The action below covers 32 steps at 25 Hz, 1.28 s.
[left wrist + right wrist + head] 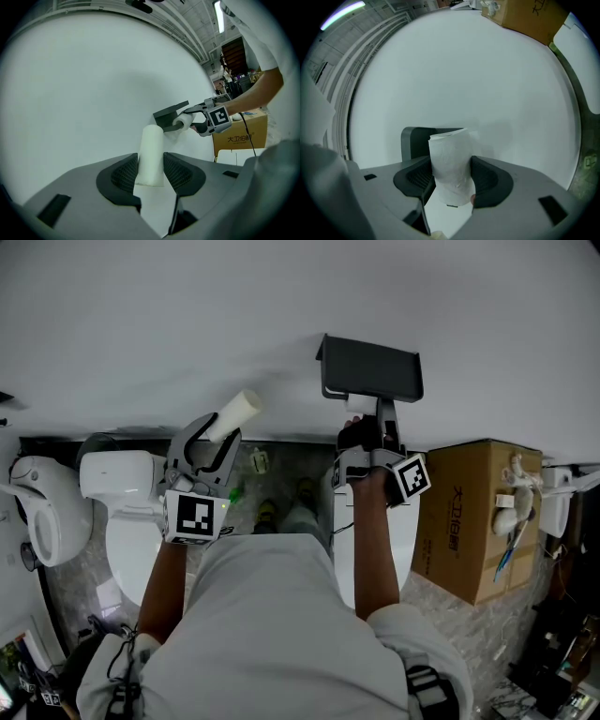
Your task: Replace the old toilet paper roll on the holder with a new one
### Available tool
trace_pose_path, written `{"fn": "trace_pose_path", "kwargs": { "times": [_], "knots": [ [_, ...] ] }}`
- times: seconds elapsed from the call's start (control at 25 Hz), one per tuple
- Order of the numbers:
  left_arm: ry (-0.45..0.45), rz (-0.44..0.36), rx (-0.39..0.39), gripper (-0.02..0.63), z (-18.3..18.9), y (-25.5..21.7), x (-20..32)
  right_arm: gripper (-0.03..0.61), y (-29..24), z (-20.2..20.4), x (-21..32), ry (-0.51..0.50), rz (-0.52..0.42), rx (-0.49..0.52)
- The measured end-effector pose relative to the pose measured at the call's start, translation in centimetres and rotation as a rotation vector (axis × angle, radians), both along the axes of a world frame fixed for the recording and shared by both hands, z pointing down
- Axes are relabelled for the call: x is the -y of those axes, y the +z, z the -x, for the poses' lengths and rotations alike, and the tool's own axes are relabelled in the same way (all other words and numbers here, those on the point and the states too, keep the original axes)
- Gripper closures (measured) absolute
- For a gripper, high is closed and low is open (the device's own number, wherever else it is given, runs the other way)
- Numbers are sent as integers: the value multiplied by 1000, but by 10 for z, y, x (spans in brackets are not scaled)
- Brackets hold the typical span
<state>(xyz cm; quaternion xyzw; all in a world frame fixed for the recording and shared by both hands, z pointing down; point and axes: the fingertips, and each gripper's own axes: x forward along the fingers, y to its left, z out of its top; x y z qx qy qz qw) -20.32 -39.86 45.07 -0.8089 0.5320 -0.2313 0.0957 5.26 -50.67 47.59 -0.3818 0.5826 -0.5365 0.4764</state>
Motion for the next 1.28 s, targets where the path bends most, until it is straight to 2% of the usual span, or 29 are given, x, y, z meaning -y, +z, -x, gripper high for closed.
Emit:
{"fn": "trace_pose_path", "kwargs": {
  "times": [0.12, 0.28, 0.44, 0.64, 0.88, 1.04, 1.16, 1.28],
  "knots": [
    [10, -18, 15, 420, -2, -5, -2, 322, 1, 19, -4, -51, 6, 10],
    [-10, -5, 2, 420, -1, -1, -7, 322, 3, 37, -7, -111, 9, 9],
    [-10, -8, 2, 420, -2, -2, -11, 327, 3, 42, -9, -125, 14, 29],
    [-6, -11, 1, 420, -5, -3, -13, 257, -3, 45, -15, -148, -25, 25],
    [20, -9, -8, 420, -13, 0, -17, 224, 5, 38, -40, -151, -10, -3],
    [43, -19, -15, 420, -21, -4, -16, 229, 18, 23, -63, -138, 24, -89],
    [58, -23, -23, 420, -27, -5, -16, 310, 20, 14, -79, -142, 37, -191],
    [71, -22, -35, 420, -32, -5, -16, 346, 15, 8, -92, -144, 31, -273]
  ]
}}
